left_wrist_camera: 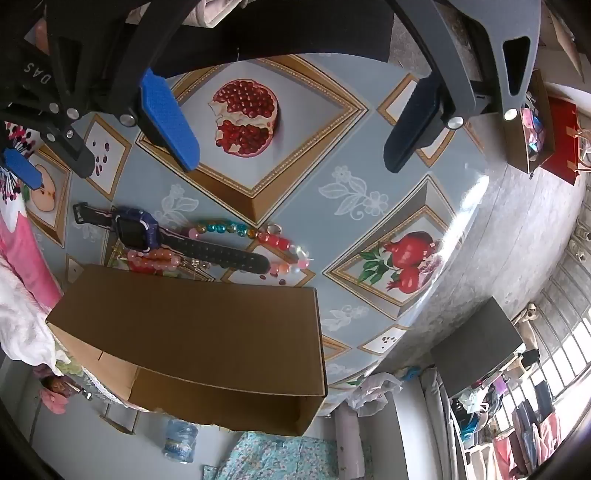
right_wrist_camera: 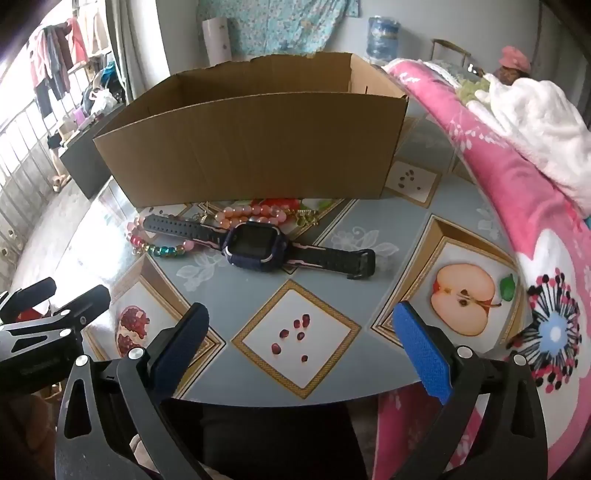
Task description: Organize jewelry
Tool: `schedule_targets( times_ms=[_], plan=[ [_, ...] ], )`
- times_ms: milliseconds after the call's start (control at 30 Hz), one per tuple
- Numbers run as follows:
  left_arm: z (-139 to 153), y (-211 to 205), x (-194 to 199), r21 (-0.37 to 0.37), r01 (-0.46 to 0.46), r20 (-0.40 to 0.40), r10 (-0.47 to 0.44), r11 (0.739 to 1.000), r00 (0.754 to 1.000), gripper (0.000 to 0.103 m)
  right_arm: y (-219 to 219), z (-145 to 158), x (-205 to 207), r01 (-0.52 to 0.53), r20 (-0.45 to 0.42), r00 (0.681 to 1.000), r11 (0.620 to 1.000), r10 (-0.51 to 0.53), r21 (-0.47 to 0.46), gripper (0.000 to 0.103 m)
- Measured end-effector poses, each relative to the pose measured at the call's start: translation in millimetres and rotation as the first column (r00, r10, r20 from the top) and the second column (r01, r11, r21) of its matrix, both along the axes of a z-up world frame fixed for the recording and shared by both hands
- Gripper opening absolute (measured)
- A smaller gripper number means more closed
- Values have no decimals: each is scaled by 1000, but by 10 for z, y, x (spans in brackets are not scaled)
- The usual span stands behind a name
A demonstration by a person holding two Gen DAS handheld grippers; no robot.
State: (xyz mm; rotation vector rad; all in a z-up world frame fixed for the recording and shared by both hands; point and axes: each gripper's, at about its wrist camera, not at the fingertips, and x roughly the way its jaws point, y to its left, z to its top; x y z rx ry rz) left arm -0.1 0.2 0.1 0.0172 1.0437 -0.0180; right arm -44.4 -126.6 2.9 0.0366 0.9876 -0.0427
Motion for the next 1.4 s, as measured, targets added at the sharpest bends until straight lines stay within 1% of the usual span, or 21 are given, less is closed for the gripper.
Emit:
schedule_targets(
  times_ms=[33, 300, 333, 433, 767, 1400],
  plan=[
    [0, 0, 0, 0, 0, -1, 0, 1000, 1000, 99, 1, 7, -8, 4, 13, 1000, 1000, -4, -5, 96],
    [-4, 2, 1, 0, 3, -3, -3, 1000, 1000, 99, 13, -3, 3, 1, 8, 1000, 1000, -1, -12, 96],
    [-6, 5, 2, 1, 3, -4, -3, 1000, 1000, 99, 24, 70, -64, -1, 11, 1000, 1000, 1, -6, 96],
    [13, -9, -3, 0, 0, -5, 0, 1000, 1000, 99, 28, 84, -81, -1, 6, 1000, 1000, 1, -4, 96],
    [-29, 27, 11, -7, -4, -17, 4, 1000, 1000, 99, 29, 17, -41, -7, -4, 1000, 1000, 7, -6, 96],
    [-33, 37, 11, -4, -5, -15, 5, 1000, 1000, 99, 30, 24, -41, -7, -5, 1000, 1000, 7, -7, 96]
  ],
)
